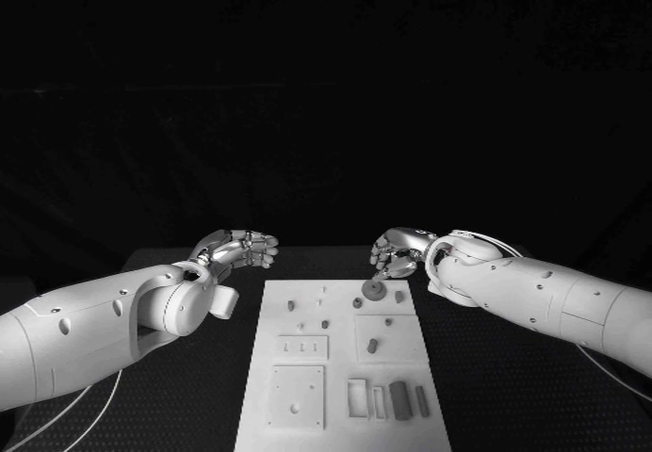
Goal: Assemble the parts on the task board
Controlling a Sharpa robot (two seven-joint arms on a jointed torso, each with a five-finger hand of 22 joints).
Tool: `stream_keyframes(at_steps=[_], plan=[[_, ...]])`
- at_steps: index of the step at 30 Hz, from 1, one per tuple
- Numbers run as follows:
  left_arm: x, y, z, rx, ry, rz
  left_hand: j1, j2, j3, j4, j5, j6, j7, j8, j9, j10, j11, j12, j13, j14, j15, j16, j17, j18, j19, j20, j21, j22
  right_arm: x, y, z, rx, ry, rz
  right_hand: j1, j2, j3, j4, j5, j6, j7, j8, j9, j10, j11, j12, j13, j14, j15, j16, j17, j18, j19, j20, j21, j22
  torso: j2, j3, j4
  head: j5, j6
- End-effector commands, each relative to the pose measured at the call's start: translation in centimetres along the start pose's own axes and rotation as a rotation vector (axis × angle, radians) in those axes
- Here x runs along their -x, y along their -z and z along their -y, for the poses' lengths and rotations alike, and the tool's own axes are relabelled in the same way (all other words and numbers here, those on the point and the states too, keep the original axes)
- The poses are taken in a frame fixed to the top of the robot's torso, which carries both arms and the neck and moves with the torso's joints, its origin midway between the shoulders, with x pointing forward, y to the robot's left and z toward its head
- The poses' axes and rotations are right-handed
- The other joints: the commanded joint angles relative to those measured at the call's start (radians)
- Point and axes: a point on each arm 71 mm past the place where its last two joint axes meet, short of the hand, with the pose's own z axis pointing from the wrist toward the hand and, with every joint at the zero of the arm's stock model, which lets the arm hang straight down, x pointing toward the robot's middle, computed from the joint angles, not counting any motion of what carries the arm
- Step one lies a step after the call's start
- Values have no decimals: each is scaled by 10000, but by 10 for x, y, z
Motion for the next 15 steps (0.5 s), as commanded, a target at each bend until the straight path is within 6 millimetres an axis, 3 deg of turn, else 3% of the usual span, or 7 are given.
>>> stream_keyframes(at_steps=[1, 2, 3, 5, 11, 15], plan=[[-5, 0, 3, -251, 22, -234, -111, -18, -15, -63, -52, -69, 37, -44, -8, -91, -7, -72, -17, 77, 16, 41, -15, -16, 43, 9, 59, 206, -6, 0, -7, 517, 1317, 7, 101, -73, -153, 12, -28, -3, -79, -56, -9, -17, -97, -95, 4, 551, -2, 659, 375, 148, 613, -208, 502, 103, 233, -11, 169, -86, -60], [-6, 1, 3, -249, 29, -245, -155, -47, -21, -63, -68, -92, 35, -64, -9, -137, 5, -113, -26, 73, 18, 44, -21, -14, 40, 10, 64, 205, -8, 0, -8, 564, 1388, -8, 155, -73, -217, 13, -77, -7, -82, -65, -15, -38, -88, -126, -1, 743, -38, 1008, 585, 148, 897, -345, 813, 131, 336, -85, 386, -307, 24], [-6, 0, 3, -249, 37, -270, -166, -50, -19, -64, -70, -96, 33, -69, -9, -144, 7, -121, -27, 74, 18, 46, -23, -13, 40, 10, 66, 205, -10, 0, -10, 637, 1474, -54, 172, -44, -248, 13, -67, 1, -85, -72, -22, -48, -54, -155, -6, 652, -70, 1202, 734, 148, 933, -435, 1007, 274, 414, -129, 513, -439, 91], [-8, 0, 3, -245, 54, -301, -177, -51, -15, -65, -71, -100, 32, -74, -8, -153, 11, -132, -29, 74, 17, 48, -26, -12, 40, 10, 69, 205, -12, 0, -13, 741, 1605, -142, 184, -17, -287, 4, -44, 31, -85, -102, -60, -16, -62, -227, -10, 426, -45, 1884, 1205, 148, 874, -593, 1600, 289, 460, -125, 521, -458, 88], [-10, -1, 1, -202, 107, -340, -207, -40, -1, -65, -70, -111, 30, -89, -4, -176, 21, -163, -32, 72, 17, 53, -34, -8, 39, 10, 76, 204, -23, 0, -22, 1067, 2095, -439, 188, 198, 112, 29, -45, 146, -63, -147, -160, -2, -34, -320, -65, 205, -28, 2622, 1521, 148, 654, -696, 2549, 275, 609, -127, 527, -473, 77], [-12, -1, 0, -190, 126, -366, -229, -29, 8, -63, -67, -113, 32, -95, 0, -185, 25, -180, -32, 71, 18, 57, -39, -6, 38, 11, 80, 203, -27, -1, -25, 1147, 2281, -458, 154, 173, 432, 31, -35, 207, -40, -175, -233, 28, -36, -322, -105, 138, -28, 2835, 1526, 148, 557, -719, 2878, 261, 678, -122, 532, -481, 85]])
